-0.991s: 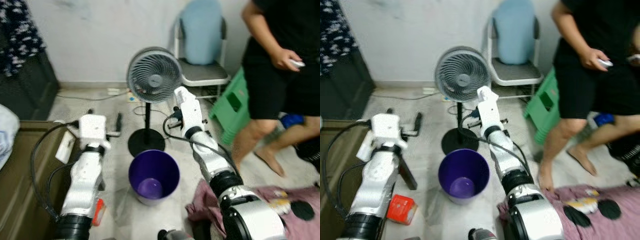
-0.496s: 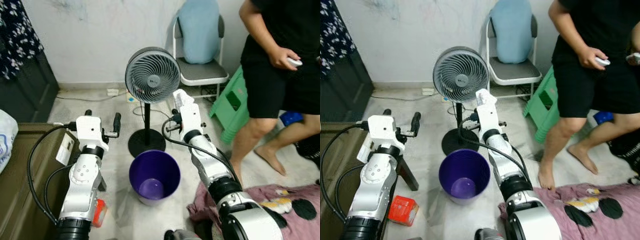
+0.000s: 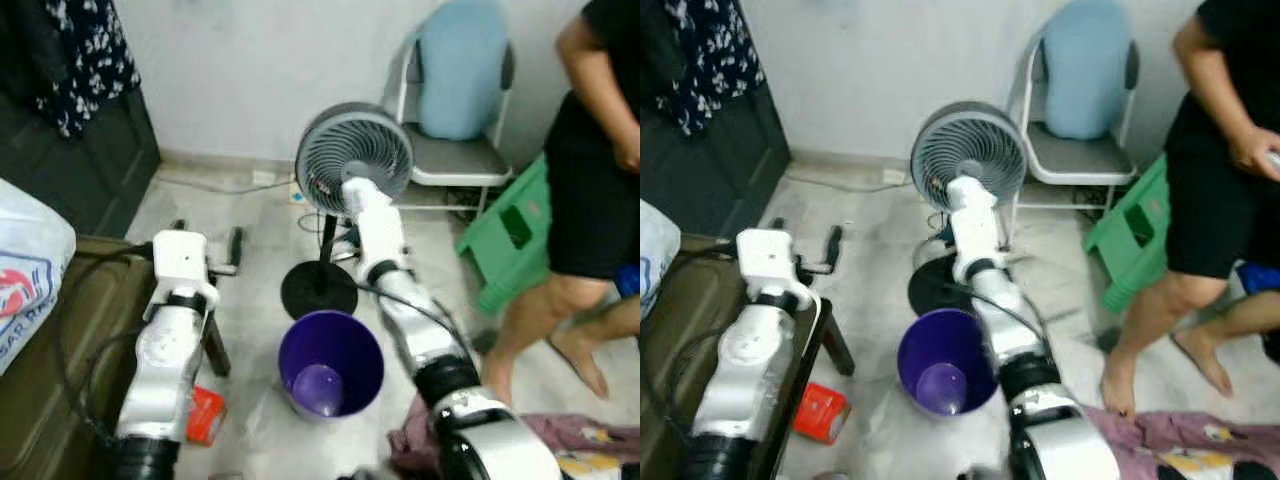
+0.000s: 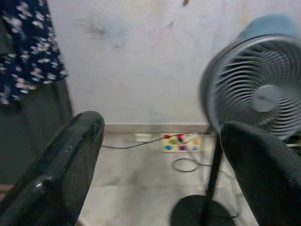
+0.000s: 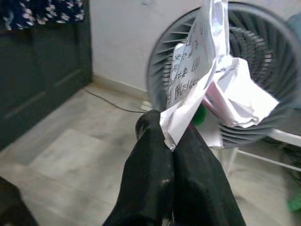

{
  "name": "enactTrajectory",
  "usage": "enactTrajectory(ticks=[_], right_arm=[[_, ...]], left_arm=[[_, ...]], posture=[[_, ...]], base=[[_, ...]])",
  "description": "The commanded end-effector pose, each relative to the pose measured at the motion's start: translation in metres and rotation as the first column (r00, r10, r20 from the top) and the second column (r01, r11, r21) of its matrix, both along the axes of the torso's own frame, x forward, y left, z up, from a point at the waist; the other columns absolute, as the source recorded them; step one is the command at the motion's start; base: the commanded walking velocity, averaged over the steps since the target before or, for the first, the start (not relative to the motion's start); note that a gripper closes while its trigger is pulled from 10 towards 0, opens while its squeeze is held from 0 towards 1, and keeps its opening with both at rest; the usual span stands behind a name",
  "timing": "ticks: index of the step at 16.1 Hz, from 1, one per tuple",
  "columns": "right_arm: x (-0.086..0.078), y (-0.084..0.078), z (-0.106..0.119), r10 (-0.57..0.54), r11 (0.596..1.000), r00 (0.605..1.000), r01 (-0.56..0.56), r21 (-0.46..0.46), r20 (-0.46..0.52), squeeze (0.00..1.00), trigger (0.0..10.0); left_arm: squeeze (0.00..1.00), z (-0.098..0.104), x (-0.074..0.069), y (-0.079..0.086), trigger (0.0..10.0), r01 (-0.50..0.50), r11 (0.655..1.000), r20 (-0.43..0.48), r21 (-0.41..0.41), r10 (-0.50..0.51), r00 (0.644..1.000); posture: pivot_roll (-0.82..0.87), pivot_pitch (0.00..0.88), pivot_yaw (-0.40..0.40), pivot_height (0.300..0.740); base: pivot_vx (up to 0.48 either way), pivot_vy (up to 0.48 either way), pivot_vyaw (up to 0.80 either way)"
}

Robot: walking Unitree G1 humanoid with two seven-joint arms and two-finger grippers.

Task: Clean up the room

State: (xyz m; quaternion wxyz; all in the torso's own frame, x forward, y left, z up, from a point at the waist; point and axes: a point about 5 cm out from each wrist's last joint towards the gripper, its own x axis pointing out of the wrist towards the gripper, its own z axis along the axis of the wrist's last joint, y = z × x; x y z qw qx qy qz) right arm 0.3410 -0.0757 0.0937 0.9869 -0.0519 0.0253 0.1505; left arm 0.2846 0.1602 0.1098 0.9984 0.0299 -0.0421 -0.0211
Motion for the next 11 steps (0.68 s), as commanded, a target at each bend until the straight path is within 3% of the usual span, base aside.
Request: enactTrajectory(ticks=[1, 4, 7, 8, 11], right_arm=[[0.002, -0.009, 0.003, -0.021, 1.0, 1.0, 0.021, -0.004, 0.006, 0.0, 10.0], [0.003, -0.011, 0.001, -0.057, 0.998, 0.998, 0.057, -0.016, -0.022, 0.0, 10.0], [0.004, -0.017, -0.01, -0.141, 0.989, 0.981, 0.135, -0.053, -0.131, 0.0, 10.0], [0.002, -0.021, -0.021, -0.186, 0.982, 0.961, 0.172, -0.084, -0.206, 0.0, 10.0], [-0.002, -0.025, -0.032, -0.227, 0.973, 0.931, 0.207, -0.098, -0.287, 0.0, 10.0]], left_arm=[[0.0, 0.004, 0.0, -0.003, 10.0, 0.0, 1.0, 0.014, 0.0, 0.0, 1.0], [0.0, 0.006, -0.002, -0.004, 10.0, 0.023, 1.0, 0.029, -0.008, -0.022, 0.999], [0.0, 0.009, -0.006, -0.007, 10.0, 0.077, 0.997, 0.039, 0.002, -0.077, 0.996], [0.0, 0.011, -0.008, -0.013, 10.0, 0.137, 0.99, 0.043, 0.024, -0.138, 0.99], [0.0, 0.015, -0.017, -0.02, 10.0, 0.275, 0.954, 0.041, 0.118, -0.281, 0.959]], posture=[[0.05, 0.059, -0.036, 0.74], [0.05, 0.066, -0.034, 0.74], [0.06, 0.071, -0.03, 0.74], [0.06, 0.072, -0.022, 0.74], [0.08, 0.073, -0.006, 0.74]], base=[[0.0, 0.0, 0.0], [0.0, 0.0, 0.0], [0.0, 0.0, 0.0], [0.0, 0.0, 0.0], [0.0, 0.0, 0.0]])
